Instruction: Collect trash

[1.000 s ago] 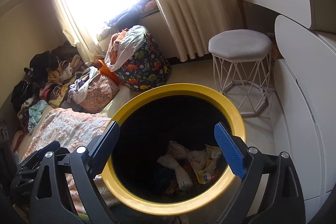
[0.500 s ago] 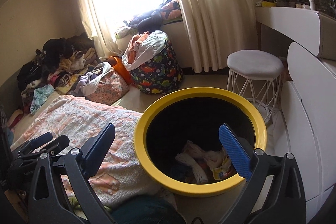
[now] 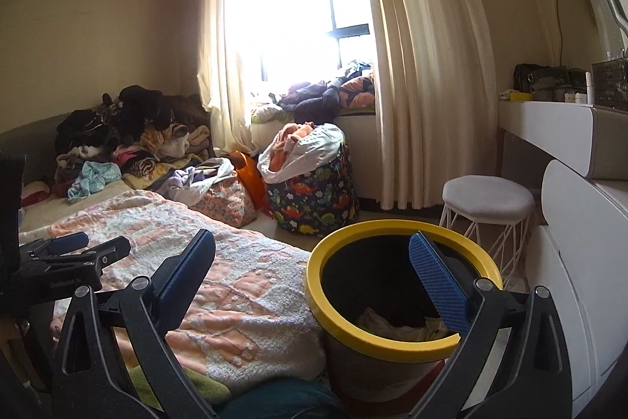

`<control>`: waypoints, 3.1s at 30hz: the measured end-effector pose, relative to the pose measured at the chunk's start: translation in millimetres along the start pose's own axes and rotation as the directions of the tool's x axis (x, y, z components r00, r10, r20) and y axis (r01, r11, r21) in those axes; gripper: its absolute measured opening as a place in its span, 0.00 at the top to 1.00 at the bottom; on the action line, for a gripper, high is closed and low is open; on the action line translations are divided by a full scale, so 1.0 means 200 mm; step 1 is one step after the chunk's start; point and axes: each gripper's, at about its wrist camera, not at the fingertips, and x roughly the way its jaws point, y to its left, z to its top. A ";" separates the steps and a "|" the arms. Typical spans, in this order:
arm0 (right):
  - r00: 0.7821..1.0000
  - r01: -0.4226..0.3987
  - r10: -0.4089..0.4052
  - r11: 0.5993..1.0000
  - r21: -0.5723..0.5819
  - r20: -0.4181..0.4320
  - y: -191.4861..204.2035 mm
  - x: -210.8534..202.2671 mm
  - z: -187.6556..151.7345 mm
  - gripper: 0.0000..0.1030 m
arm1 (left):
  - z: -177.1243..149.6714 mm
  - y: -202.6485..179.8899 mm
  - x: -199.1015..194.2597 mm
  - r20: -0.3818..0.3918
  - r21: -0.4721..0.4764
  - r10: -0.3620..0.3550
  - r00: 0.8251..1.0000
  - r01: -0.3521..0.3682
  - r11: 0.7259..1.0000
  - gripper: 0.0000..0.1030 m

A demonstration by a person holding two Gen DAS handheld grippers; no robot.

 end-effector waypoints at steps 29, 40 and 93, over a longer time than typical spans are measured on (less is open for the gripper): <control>1.000 0.021 -0.021 0.999 0.024 -0.022 0.00 0.04 -0.04 0.06 | -0.01 0.01 -0.04 0.002 0.004 -0.015 1.000 0.015 1.000 0.11; 0.999 0.023 -0.023 0.999 0.028 -0.023 0.00 0.04 -0.05 0.06 | -0.01 -0.01 -0.03 0.002 0.007 -0.015 1.000 0.015 1.000 0.11; 0.687 -0.662 0.521 0.737 -0.140 -0.506 1.44 0.53 0.04 0.06 | -0.28 1.19 -0.31 -0.274 -0.345 0.504 0.820 -0.572 0.744 0.11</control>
